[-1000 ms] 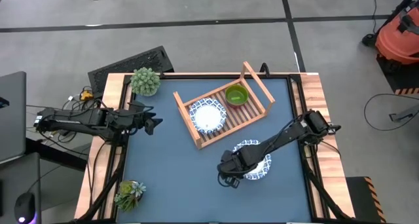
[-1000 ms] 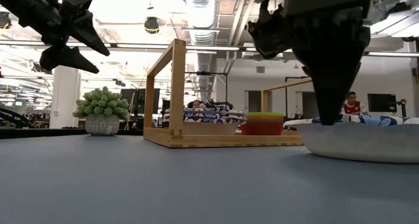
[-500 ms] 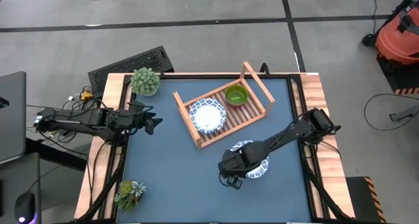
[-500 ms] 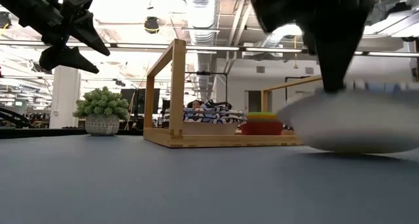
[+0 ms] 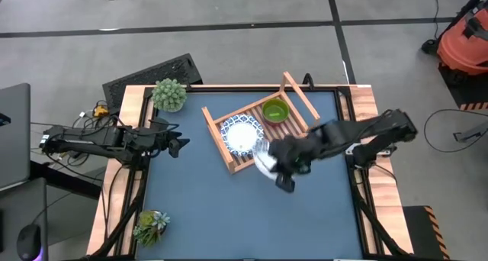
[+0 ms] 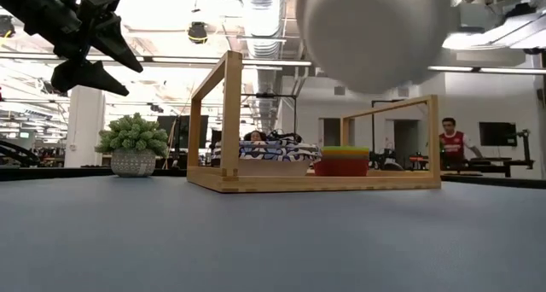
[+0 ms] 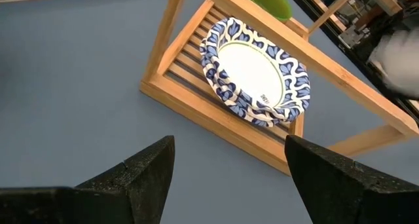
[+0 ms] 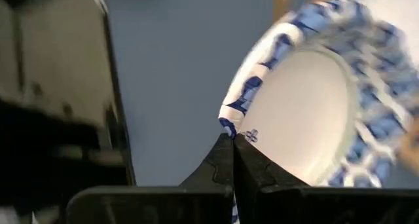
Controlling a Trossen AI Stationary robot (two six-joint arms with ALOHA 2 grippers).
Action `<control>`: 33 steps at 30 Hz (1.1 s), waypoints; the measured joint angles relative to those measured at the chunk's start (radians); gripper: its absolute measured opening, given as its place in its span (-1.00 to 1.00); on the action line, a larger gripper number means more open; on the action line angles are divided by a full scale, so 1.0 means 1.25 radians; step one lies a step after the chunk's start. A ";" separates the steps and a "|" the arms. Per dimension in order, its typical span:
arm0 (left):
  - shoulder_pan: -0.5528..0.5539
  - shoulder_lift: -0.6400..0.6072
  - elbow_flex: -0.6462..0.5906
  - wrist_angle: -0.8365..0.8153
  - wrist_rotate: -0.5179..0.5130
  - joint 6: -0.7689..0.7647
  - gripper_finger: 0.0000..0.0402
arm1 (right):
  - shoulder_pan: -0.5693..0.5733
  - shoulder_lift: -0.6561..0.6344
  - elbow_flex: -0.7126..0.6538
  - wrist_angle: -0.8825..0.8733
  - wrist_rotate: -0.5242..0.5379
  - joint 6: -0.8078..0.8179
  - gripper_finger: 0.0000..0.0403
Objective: Place and stack bowls onto a shelf
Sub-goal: Stack the blue patterned bowl on top of the blue patterned bowl on the shelf
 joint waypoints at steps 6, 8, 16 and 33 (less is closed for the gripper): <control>0.000 0.000 0.000 0.000 -0.003 -0.001 0.37 | -0.056 -0.090 0.017 0.117 0.051 -0.134 -0.92; 0.000 0.000 0.000 0.000 -0.006 -0.001 0.37 | -0.073 -0.106 0.017 0.144 0.069 -0.213 -0.92; 0.000 0.000 0.000 0.000 -0.037 -0.015 0.37 | -0.146 -0.088 0.017 0.146 0.165 -0.536 -0.92; 0.000 0.000 0.000 -0.016 -0.069 -0.061 0.37 | -0.230 0.194 0.016 0.089 0.194 -0.928 -0.92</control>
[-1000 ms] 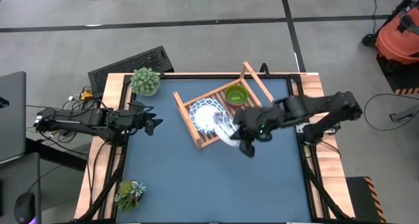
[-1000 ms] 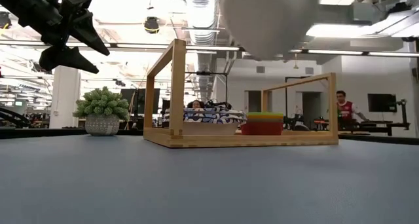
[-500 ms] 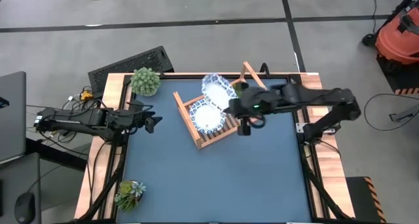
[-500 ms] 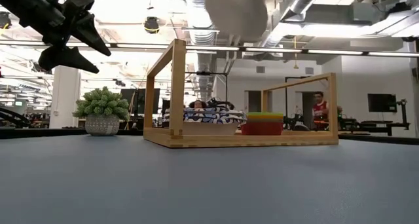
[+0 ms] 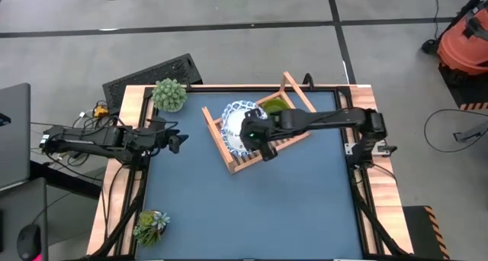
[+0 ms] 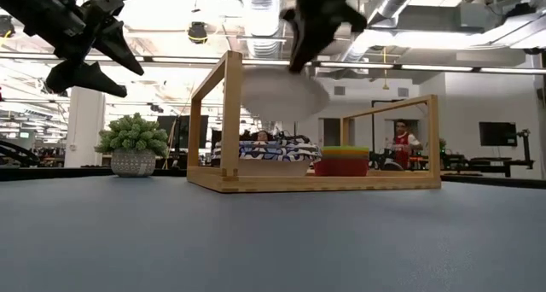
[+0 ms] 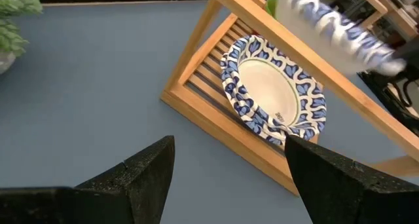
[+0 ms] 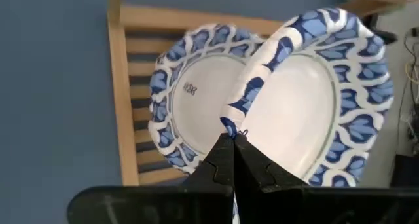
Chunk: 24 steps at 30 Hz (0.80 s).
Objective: Place and stack bowls onto a shelf
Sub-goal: Stack the blue patterned bowl on top of the blue patterned bowl on the shelf
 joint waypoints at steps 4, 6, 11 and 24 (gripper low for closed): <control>0.000 0.000 0.000 -0.005 -0.014 -0.003 0.37 | 0.004 0.049 0.000 0.008 -0.010 -0.067 -0.92; 0.000 0.000 0.000 -0.005 -0.020 -0.003 0.37 | 0.003 0.057 -0.001 0.002 -0.027 -0.078 -0.92; 0.000 0.000 0.000 -0.006 -0.021 -0.002 0.37 | 0.001 0.093 -0.002 0.002 -0.059 -0.078 -0.92; 0.000 0.000 0.000 -0.023 -0.022 -0.002 0.37 | -0.008 0.137 -0.001 0.004 -0.063 -0.051 -0.74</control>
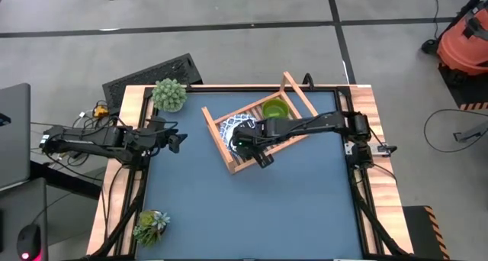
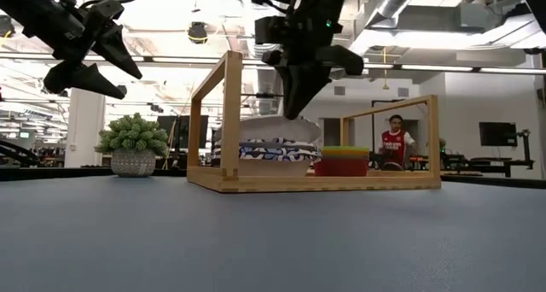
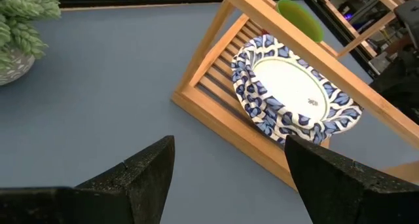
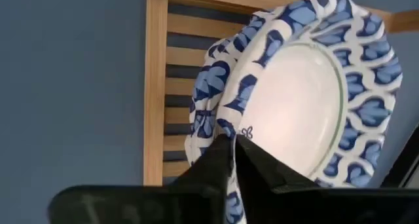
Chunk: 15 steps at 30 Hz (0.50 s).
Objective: Place and stack bowls onto a shelf
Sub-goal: Stack the blue patterned bowl on top of the blue patterned bowl on the shelf, then return to Home Position
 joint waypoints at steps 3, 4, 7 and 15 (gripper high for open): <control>0.000 0.000 0.000 0.000 0.000 0.001 0.37 | -0.002 0.000 0.000 0.003 -0.001 0.025 -0.62; 0.000 0.000 0.000 0.000 0.000 0.001 0.37 | -0.005 0.000 0.000 0.003 -0.001 0.035 -0.59; 0.000 0.000 0.000 0.000 0.000 0.001 0.37 | -0.012 0.000 0.000 0.003 -0.003 0.056 -0.51; 0.000 0.000 0.000 0.001 0.000 0.000 0.37 | -0.021 -0.015 0.018 -0.041 -0.045 0.110 -0.23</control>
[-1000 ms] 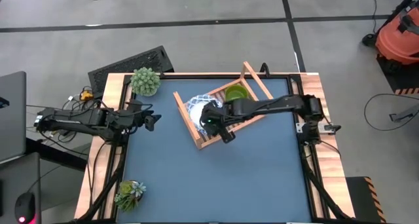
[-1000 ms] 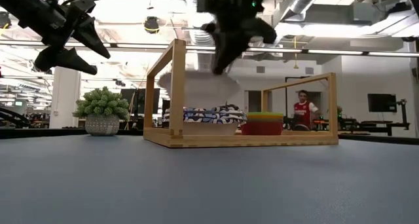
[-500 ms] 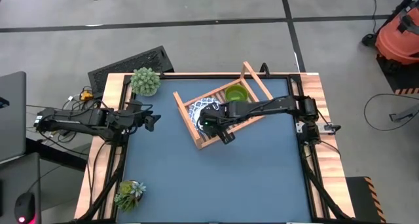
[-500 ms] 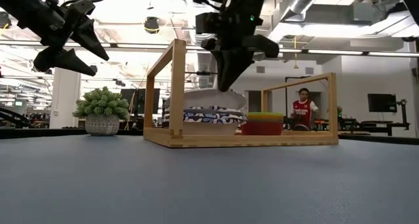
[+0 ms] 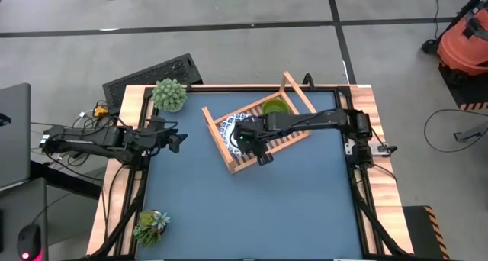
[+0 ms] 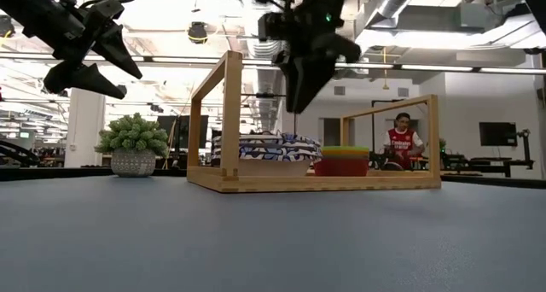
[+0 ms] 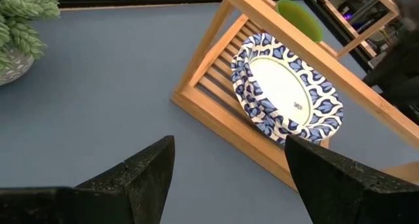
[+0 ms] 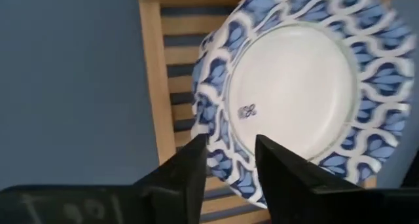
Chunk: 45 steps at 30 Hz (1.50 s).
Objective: Place and stack bowls onto a shelf
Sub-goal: Return to Home Position
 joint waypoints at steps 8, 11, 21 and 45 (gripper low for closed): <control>0.000 0.000 0.000 0.004 -0.028 -0.012 0.37 | -0.003 -0.114 0.106 -0.093 0.002 0.135 -0.14; 0.000 0.000 0.000 0.000 0.001 -0.010 0.37 | -0.007 -0.187 0.115 -0.109 0.003 0.212 -0.16; 0.000 0.000 0.000 0.003 0.063 0.013 0.37 | 0.001 -0.459 0.114 -0.190 0.006 0.354 -0.15; 0.000 -0.328 0.001 0.253 0.059 0.466 0.37 | 0.028 -1.242 -0.741 0.489 -0.060 0.403 -0.15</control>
